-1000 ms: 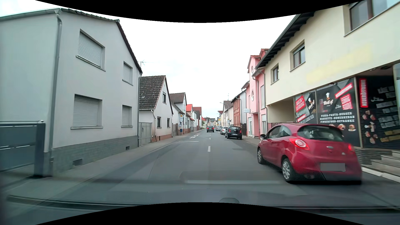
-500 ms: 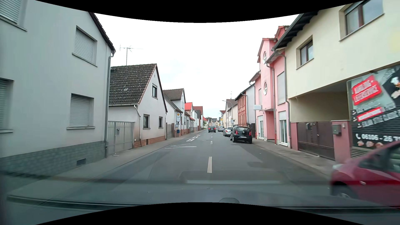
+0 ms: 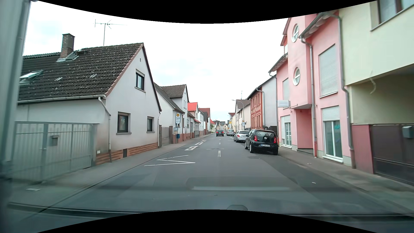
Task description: Follow the waypoints while adhering to traffic rules and regulations
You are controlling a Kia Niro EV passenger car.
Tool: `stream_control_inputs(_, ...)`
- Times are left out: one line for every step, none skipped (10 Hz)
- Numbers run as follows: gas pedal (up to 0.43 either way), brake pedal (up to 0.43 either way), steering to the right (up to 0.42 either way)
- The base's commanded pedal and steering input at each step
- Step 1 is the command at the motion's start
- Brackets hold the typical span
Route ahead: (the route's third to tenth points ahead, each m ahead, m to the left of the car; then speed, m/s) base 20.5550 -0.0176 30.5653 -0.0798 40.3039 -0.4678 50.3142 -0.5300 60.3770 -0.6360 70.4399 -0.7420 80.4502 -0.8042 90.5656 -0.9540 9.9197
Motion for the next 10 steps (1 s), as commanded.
stream_control_inputs(0.220,0.000,-0.006)
stream_control_inputs(0.197,0.000,-0.006)
stream_control_inputs(0.197,0.000,-0.005)
stream_control_inputs(0.189,0.000,-0.005)
stream_control_inputs(0.189,0.000,-0.004)
stream_control_inputs(0.189,0.000,-0.004)
stream_control_inputs(0.189,0.000,-0.004)
stream_control_inputs(0.177,0.000,-0.003)
stream_control_inputs(0.177,0.000,-0.003)
stream_control_inputs(0.169,0.000,-0.003)
